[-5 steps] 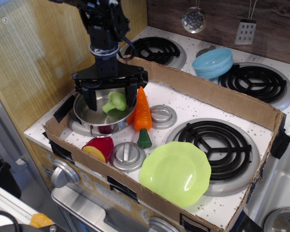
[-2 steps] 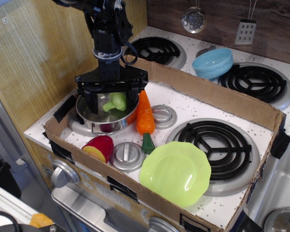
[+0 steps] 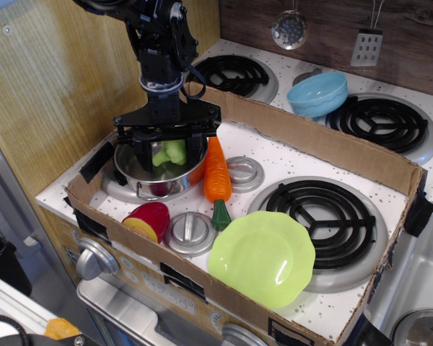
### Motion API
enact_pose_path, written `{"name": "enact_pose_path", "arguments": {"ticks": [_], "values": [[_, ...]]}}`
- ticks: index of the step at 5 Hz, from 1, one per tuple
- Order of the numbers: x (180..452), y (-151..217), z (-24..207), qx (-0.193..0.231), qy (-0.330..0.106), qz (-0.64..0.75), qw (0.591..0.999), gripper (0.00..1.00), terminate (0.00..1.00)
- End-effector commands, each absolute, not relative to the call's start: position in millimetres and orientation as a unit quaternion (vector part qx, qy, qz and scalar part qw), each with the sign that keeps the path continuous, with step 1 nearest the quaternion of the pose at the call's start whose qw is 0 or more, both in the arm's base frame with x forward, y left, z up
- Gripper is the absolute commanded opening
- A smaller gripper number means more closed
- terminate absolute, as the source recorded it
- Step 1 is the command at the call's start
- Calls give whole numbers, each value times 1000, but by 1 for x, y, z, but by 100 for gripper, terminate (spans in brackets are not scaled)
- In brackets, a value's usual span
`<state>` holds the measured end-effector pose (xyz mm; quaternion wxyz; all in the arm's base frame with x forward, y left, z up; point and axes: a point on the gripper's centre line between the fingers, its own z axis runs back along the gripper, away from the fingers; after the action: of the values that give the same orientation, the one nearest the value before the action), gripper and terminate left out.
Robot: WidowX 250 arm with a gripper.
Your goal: Take broccoli out of pan
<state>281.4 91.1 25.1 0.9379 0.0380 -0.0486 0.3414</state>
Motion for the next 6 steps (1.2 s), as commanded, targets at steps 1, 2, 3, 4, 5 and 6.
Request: {"name": "enact_pose_path", "arguments": {"ticks": [1,2,3,4,5,6], "values": [[283,94,51,80,-61,332,938,0,0],[288,88,91,102,-21,348,932,0,0],[295,63,125,103,-23,349,931,0,0],[296,15,138,77,-21,340,937,0,0],[296,-29,120,27,-34,354,934,0,0],[299,-59,93,-17,-21,353,935,0,0]]}}
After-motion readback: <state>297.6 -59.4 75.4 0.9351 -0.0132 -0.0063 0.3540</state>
